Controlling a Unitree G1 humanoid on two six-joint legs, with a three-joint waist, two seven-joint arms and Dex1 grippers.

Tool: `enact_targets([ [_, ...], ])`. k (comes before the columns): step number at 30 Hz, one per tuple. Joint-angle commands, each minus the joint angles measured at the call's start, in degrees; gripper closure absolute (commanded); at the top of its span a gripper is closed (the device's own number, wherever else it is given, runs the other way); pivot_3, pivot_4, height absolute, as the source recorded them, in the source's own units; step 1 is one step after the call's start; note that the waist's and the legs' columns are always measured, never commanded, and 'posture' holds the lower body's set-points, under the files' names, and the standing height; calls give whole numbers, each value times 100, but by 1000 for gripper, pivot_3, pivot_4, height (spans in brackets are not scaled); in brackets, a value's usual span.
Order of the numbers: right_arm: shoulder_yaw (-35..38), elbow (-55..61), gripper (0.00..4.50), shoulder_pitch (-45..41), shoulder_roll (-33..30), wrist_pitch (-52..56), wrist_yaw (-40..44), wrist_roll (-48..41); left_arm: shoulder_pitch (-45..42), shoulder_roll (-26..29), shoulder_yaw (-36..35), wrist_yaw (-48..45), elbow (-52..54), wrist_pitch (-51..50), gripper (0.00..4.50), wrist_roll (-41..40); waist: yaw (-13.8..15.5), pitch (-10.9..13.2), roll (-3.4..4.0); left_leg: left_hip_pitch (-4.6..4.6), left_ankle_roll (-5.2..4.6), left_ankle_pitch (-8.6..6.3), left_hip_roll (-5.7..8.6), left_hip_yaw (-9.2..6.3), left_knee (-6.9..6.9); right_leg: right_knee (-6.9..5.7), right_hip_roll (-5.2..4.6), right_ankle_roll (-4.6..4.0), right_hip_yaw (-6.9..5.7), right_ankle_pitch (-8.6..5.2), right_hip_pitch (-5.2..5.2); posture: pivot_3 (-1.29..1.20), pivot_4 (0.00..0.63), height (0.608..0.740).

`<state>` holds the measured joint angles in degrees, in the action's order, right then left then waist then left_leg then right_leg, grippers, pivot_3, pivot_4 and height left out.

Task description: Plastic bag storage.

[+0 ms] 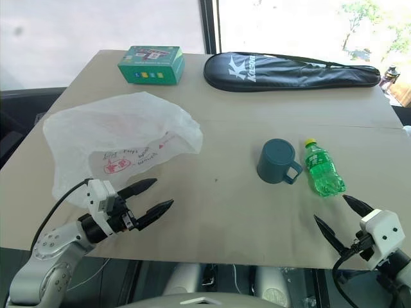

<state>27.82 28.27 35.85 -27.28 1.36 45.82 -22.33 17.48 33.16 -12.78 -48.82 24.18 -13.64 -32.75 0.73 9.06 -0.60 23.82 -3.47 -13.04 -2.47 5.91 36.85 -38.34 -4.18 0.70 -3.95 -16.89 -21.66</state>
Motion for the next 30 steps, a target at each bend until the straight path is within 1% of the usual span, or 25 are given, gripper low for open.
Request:
enact_targets([
  [1, 174, 115, 0, 75, -59, -124, 123, -277, -216, -109, 7, -88, -22, 215, 35, -60, 0, 0, 0, 0, 0, 0, 0, 0, 0, 0, 0, 0, 0, 0, 0, 0, 150, 740],
  [3, 143, 372, 0, 58, -51, -118, 229, -588, -658, -265, 67, 103, 29, 39, 35, -294, 31, 0, 4, 0, 0, 0, 0, 0, -1, 1, 0, 0, 0, 0, 0, 0, 150, 740],
  [5, 34, 702, 0, 18, -56, -112, 284, -845, -995, -310, 118, 322, 156, -173, 35, -307, 34, -2, 2, 2, 0, 1, 0, -3, 0, 1, 0, 2, -6, 1, 2, 0, 150, 740],
  [8, -137, 1232, 0, -96, -140, 133, 228, -1221, -1535, -366, 62, 764, 412, -586, 35, -618, 5, -1, 1, 0, -11, 7, 1, -2, 1, 1, 2, 22, -3, 12, 10, 0, 150, 740],
  [11, -349, 1584, 0, -282, -373, 372, 179, -1293, -2229, -132, 265, 1638, 730, -1105, 35, 93, 9, 3, -9, 2, -25, 16, 0, -2, 1, 0, 8, 24, -4, 13, 11, 0, 150, 740],
  [13, -433, 1683, 0, -305, -551, 445, 289, -1267, -2492, 176, 455, 2172, 870, -1448, 35, 870, 12, 2, -10, 1, -25, 17, 2, -2, 2, 0, 11, 25, -4, 14, 12, 0, 150, 740],
  [15, -435, 1805, 0, -202, -715, 502, 464, -1356, -2710, 649, 728, 2534, 787, -1414, 35, 1919, 14, 2, -9, 1, -25, 17, 9, -1, 0, 0, 13, 26, 1, 13, 12, 0, 150, 740],
  [17, -354, 1907, 0, -60, -828, 452, 658, -1427, -2867, 913, 841, 2701, 556, -1328, 35, 2494, 18, 5, -14, 2, -22, 19, 12, 0, -4, 1, 16, 26, 2, 13, 10, 0, 150, 740],
  [19, -306, 1975, 0, -13, -842, 303, 754, -1433, -2906, 1002, 841, 2880, 316, -1549, 35, 2793, 21, 5, -14, 1, -12, 24, 12, 0, -7, 3, 14, 27, 2, 12, 9, 0, 150, 740],
  [22, -383, 2012, 0, -11, -812, 28, 895, -1283, -2966, 1085, 1009, 2818, 203, -1662, 35, 3107, 14, 8, -19, 1, -15, 22, 10, 0, -9, 4, 13, 28, 2, 11, 8, 0, 150, 740],
  [24, -448, 2043, 0, -19, -768, -73, 896, -1244, -3070, 1010, 1113, 2770, 267, -1848, 35, 3148, 21, 12, -26, 1, -16, 21, 10, 0, -10, 4, 11, 30, 1, 10, 7, 0, 150, 740],
  [26, -527, 2058, 0, -74, -750, -134, 891, -1217, -3139, 802, 1253, 2672, 634, -1960, 35, 2985, 40, 16, -33, 3, -11, 24, 11, -1, -9, 4, 7, 29, 0, 12, 7, 0, 150, 740],
  [29, -659, 2033, 0, -343, -736, -129, 782, -1270, -3219, 333, 1278, 2404, 1225, -2300, 35, 2299, 37, 19, -43, 6, -5, 28, 12, -1, -7, 7, 2, 28, 0, 13, 9, 0, 150, 740],
  [30, -702, 2043, 0, -479, -747, -97, 735, -1333, -3240, 31, 1106, 2253, 1242, -2232, 35, 1821, 26, 19, -44, 6, -3, 29, 11, -1, -6, 8, 2, 28, 0, 14, 10, 0, 150, 740],
])
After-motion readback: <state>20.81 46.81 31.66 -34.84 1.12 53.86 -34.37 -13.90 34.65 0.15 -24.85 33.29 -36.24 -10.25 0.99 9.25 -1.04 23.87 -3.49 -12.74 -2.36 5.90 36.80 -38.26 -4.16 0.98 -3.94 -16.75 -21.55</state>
